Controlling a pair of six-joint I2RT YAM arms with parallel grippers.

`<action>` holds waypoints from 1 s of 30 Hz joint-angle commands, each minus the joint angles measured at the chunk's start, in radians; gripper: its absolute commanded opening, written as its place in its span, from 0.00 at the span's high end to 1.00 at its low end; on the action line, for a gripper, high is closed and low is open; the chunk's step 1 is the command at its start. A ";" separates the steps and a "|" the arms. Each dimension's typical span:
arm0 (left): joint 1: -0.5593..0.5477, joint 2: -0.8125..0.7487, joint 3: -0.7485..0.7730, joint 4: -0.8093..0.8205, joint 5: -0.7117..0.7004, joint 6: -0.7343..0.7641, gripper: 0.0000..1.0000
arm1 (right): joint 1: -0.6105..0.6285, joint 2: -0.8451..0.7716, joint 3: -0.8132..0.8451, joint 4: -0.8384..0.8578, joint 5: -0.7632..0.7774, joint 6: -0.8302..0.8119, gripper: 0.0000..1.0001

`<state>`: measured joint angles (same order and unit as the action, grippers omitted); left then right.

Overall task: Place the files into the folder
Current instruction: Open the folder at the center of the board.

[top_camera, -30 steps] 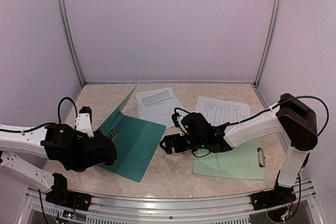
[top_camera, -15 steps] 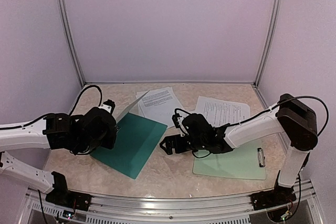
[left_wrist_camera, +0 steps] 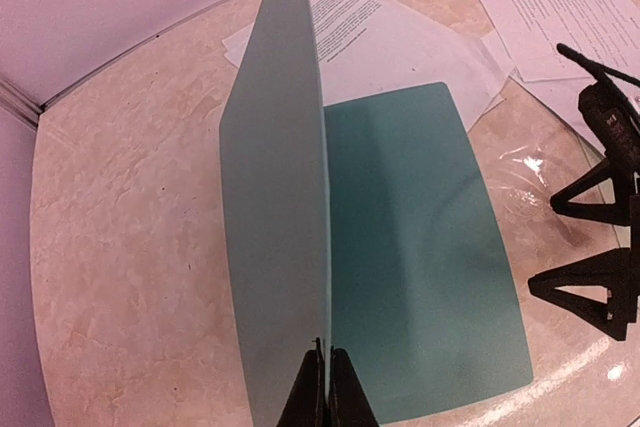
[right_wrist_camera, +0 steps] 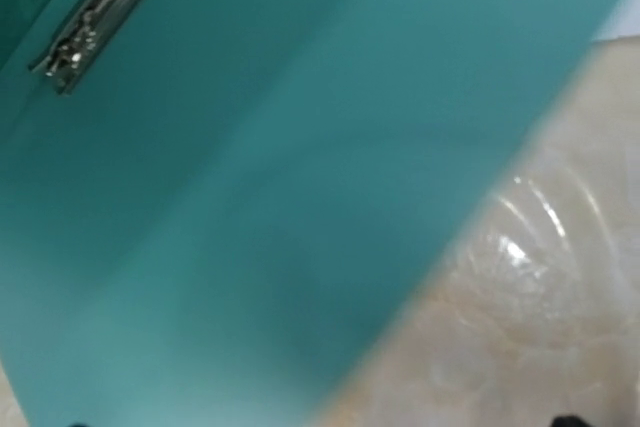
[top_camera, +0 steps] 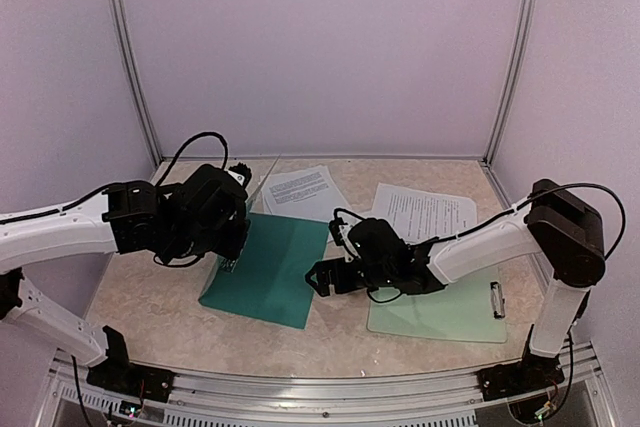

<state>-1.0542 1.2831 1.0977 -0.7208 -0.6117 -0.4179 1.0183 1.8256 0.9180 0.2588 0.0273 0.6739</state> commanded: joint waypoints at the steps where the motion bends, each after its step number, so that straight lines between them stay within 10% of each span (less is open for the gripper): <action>1: 0.001 0.025 0.093 -0.003 -0.006 0.010 1.00 | 0.008 -0.035 -0.029 -0.014 0.034 0.004 0.02; 10: 0.017 -0.012 0.055 0.208 0.073 -0.101 1.00 | -0.012 -0.136 -0.044 -0.087 0.131 -0.008 0.02; 22: 0.118 -0.132 -0.129 0.066 -0.021 -0.383 1.00 | -0.040 -0.060 -0.038 -0.081 0.089 -0.014 0.02; 30: 0.196 -0.220 -0.277 -0.049 0.014 -0.525 0.73 | -0.043 -0.008 -0.016 -0.082 0.065 -0.030 0.02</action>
<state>-0.8921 1.0901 0.8867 -0.6724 -0.6106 -0.8402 0.9852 1.7931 0.8852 0.1837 0.1078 0.6659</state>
